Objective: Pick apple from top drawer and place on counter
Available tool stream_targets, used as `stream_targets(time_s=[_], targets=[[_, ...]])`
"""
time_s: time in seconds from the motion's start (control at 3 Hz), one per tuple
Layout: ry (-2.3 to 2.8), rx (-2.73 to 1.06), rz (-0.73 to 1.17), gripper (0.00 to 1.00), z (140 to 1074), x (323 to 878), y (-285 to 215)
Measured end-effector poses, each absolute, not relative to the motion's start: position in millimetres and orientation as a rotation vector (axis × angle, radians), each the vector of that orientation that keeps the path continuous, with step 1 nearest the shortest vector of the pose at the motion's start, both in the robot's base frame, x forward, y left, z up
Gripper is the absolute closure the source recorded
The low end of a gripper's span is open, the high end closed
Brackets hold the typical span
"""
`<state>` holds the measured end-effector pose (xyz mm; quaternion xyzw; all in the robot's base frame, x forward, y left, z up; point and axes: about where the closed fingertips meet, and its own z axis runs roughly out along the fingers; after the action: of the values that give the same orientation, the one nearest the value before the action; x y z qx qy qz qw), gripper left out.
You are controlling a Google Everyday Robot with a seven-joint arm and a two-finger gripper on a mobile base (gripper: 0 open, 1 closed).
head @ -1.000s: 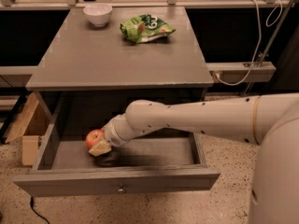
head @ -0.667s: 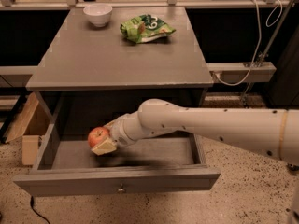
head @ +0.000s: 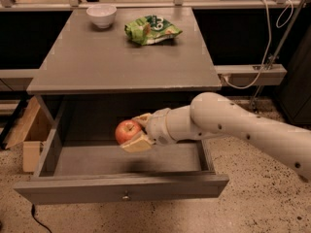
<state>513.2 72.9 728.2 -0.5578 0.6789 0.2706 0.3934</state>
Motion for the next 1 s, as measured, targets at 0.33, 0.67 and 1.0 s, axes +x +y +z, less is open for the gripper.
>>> stream_targets(time_s=[0.33,0.67,1.0], targets=[[1.711,-1.394,0.637,1.0,755.2,518.9,32.2],[1.721,-1.423,0.584,1.0,759.0,520.8,17.7],[1.721,-1.426,0.582,1.0,758.9,520.8,17.4]])
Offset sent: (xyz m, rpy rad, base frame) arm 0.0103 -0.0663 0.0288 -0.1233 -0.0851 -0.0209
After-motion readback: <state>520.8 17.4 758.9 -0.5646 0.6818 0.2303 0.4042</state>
